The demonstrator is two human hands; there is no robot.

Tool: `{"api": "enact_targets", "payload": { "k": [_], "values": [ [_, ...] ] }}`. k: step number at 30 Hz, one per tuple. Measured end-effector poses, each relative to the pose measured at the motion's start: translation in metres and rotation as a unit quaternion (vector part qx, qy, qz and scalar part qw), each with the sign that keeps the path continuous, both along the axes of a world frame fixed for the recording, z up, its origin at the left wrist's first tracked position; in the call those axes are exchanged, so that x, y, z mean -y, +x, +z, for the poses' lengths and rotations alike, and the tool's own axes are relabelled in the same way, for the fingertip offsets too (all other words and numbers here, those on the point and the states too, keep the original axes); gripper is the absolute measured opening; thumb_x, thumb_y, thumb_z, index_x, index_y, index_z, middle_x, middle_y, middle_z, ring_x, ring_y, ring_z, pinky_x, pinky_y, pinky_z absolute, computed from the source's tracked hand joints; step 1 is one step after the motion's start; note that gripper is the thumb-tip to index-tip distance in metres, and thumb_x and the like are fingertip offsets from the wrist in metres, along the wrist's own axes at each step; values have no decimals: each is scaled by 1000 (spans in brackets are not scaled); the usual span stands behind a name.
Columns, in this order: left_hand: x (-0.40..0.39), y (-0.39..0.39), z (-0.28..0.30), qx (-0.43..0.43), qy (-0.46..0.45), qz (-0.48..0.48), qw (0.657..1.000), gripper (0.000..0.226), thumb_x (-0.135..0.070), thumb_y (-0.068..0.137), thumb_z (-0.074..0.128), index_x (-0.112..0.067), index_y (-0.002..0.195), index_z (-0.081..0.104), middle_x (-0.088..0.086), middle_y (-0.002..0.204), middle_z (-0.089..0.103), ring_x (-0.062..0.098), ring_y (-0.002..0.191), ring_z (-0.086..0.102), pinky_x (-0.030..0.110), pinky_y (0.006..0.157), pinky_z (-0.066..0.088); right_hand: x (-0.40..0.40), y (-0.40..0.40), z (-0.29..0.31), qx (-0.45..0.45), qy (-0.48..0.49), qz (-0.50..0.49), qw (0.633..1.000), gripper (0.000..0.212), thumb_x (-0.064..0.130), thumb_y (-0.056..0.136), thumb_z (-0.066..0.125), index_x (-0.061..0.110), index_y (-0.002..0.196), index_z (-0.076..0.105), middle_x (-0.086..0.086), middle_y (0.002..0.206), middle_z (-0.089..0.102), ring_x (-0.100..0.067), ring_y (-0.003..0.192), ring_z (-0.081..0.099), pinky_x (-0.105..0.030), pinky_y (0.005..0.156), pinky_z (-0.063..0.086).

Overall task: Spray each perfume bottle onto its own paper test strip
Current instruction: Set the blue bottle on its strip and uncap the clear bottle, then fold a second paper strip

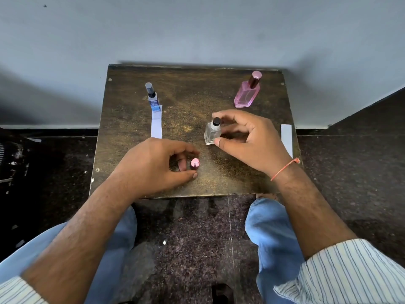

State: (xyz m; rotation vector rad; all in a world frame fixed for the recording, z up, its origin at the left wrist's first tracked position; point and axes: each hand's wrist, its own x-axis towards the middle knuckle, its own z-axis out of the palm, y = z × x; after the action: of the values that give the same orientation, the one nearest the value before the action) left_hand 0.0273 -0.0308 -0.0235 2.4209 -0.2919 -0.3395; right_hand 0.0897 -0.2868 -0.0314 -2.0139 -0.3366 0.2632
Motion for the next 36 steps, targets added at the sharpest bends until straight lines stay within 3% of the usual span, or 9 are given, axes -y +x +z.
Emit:
{"api": "enact_targets", "payload": {
  "k": [4,7,10,12,16,18,22,31,36],
  "values": [
    [-1,0,1,6,-52,23,998,53,-60,72,90,-48,121,75,-22,84,74,5,54,57,21,56,44,16,5,8,-3,-28,-17,999,54,12,88,90,22,138,74,12,121,81,0,104,79,-22,96,62],
    [1,1,2,20,-107,57,992,52,-61,69,92,-45,117,77,-16,80,72,6,53,53,17,56,42,38,10,19,15,-111,-40,993,30,28,88,91,28,117,83,17,104,83,6,95,77,-20,97,59],
    [4,0,2,44,-153,101,982,45,-58,72,91,-39,111,79,-11,74,70,5,52,51,16,55,40,62,16,23,29,-192,-104,975,17,43,84,92,32,94,83,18,89,79,7,84,71,-14,79,54],
    [6,1,1,60,-180,128,973,39,-57,77,88,-35,108,81,-10,69,67,4,50,49,18,53,41,79,19,28,11,-229,-161,960,25,48,80,93,30,93,80,17,90,75,8,81,66,-10,72,46],
    [12,1,0,100,-200,159,962,27,-51,87,83,-29,101,82,-7,63,64,5,49,47,22,49,40,112,19,32,-116,-296,-215,923,57,61,70,95,25,108,72,15,98,65,-14,92,66,-36,82,55],
    [13,1,1,113,-200,162,960,21,-48,90,82,-29,100,82,-5,64,66,15,49,51,25,47,40,120,18,31,-198,-317,-211,903,64,66,67,94,26,111,69,12,99,63,-16,88,65,-37,68,57],
    [16,1,3,127,-188,155,961,11,-42,95,79,-32,100,81,1,69,71,31,55,60,38,47,47,124,18,26,-264,-275,-212,900,60,66,64,94,24,103,76,-2,100,75,-19,88,69,-34,61,52],
    [16,1,0,127,-187,164,960,10,-37,97,77,-29,101,81,1,70,73,33,54,60,36,47,46,130,19,33,-230,-225,-253,912,31,36,77,98,15,91,80,-13,89,81,-19,71,69,-29,56,51],
    [14,3,-2,123,-190,168,959,11,-35,98,77,-27,104,82,-1,72,72,35,56,61,42,46,49,114,16,45,-231,-133,-215,939,29,27,78,97,7,93,83,-17,84,79,-13,63,63,-26,51,45]
  ]
}}
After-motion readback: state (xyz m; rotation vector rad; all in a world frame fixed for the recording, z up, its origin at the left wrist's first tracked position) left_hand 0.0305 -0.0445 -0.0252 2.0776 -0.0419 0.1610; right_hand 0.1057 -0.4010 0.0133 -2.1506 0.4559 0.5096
